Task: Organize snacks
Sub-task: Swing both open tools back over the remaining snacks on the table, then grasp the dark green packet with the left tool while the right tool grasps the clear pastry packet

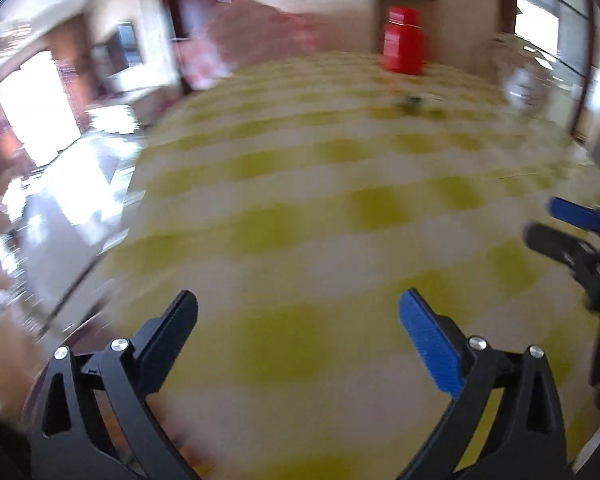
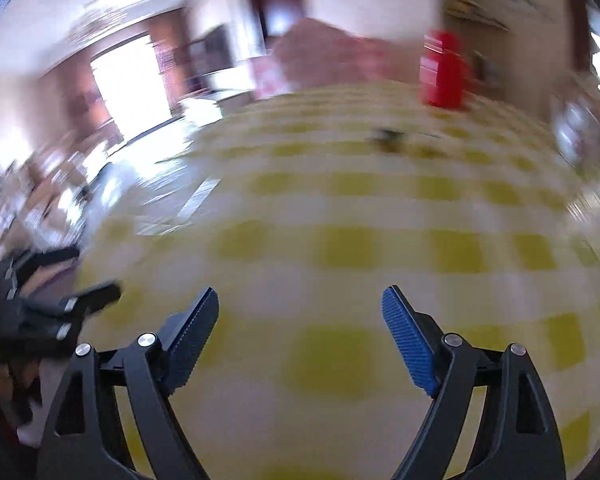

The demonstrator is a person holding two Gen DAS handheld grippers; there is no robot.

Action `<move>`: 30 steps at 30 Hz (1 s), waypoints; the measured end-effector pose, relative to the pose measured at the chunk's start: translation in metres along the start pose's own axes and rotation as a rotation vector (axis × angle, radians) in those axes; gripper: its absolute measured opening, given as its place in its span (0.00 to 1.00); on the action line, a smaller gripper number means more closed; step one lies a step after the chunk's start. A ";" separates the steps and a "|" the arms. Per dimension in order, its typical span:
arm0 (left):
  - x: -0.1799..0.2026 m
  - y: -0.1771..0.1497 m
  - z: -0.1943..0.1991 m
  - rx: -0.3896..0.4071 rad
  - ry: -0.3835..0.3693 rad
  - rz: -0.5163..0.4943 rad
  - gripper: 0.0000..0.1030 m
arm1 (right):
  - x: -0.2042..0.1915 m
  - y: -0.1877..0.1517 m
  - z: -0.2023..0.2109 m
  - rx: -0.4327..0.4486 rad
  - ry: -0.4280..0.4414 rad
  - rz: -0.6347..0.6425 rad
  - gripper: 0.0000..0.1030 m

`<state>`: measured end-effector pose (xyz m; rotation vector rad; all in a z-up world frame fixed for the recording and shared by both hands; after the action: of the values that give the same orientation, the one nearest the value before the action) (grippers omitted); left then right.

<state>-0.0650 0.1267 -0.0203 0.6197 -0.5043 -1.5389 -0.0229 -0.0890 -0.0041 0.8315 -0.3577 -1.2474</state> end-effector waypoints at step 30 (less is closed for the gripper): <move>0.148 0.254 -0.270 0.005 -0.126 -0.190 0.98 | 0.208 0.169 -0.200 -0.052 -0.297 -0.292 0.34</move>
<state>0.3017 -0.0226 -0.0701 0.5903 -0.5574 -1.7651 0.2895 -0.1971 -0.0552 0.6691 -0.4504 -1.6533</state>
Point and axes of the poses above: each gripper's, at about its wrist camera, not at the fingertips, and z roughly against the way its jaws point, x to its right, y to its top, the point moved 9 cm from there along -z, roughly the way its jaws point, and after that the axes turned 1 degree about -z, right-handed, at the moved point
